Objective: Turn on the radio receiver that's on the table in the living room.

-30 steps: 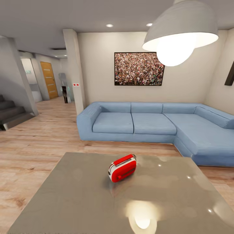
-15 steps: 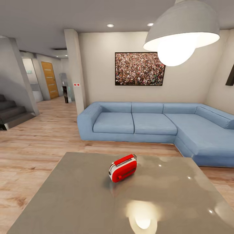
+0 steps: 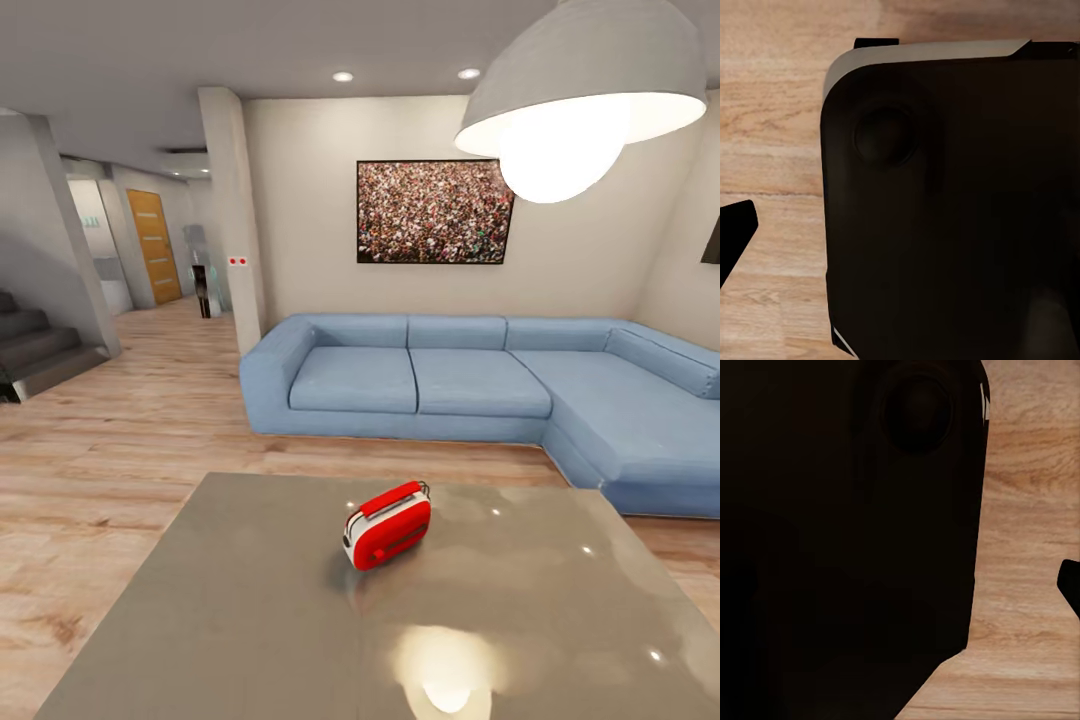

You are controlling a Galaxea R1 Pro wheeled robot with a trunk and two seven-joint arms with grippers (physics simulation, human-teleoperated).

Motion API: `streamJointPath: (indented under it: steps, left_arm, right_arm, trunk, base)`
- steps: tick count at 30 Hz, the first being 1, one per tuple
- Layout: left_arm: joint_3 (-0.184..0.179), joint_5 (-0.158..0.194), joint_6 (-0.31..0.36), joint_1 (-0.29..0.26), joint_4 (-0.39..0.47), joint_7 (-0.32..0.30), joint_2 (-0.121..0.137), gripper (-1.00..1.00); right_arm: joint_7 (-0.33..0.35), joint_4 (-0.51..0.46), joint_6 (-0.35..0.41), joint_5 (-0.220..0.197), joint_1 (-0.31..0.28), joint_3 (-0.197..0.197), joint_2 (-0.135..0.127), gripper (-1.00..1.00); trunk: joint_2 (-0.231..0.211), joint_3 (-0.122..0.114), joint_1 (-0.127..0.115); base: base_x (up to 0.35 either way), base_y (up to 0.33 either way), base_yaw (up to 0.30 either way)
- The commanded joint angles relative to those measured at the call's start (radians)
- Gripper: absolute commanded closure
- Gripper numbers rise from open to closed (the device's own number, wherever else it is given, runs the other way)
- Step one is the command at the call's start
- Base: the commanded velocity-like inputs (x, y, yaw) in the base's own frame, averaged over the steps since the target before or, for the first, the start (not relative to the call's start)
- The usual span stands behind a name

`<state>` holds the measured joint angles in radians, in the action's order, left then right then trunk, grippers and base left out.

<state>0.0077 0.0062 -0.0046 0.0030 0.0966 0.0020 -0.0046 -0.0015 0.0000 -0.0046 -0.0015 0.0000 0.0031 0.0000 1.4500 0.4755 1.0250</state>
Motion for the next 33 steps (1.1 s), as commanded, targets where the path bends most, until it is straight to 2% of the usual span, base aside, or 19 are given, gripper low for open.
streamJointPath:
  steps: [1,20,33]
  left_arm:
    - [0.0,0.0,0.0,0.0,0.0,0.0,0.0,-1.0]
    - [0.0,0.001,0.0,0.0,0.0,0.001,0.0,-1.0]
    - [0.0,0.001,0.0,0.0,0.0,0.001,0.0,-1.0]
  right_arm:
    - [0.0,0.0,0.0,0.0,0.0,0.0,0.0,-1.0]
    - [0.0,0.0,0.0,0.0,0.0,0.0,0.0,-1.0]
    - [0.0,0.0,0.0,0.0,0.0,0.0,0.0,-1.0]
  trunk:
    - [0.0,0.0,0.0]
    - [0.0,0.0,0.0]
    - [0.0,0.0,0.0]
  base:
    - [0.015,0.015,0.0]
    - [0.002,0.004,0.0]
    - [0.0,0.076,0.0]
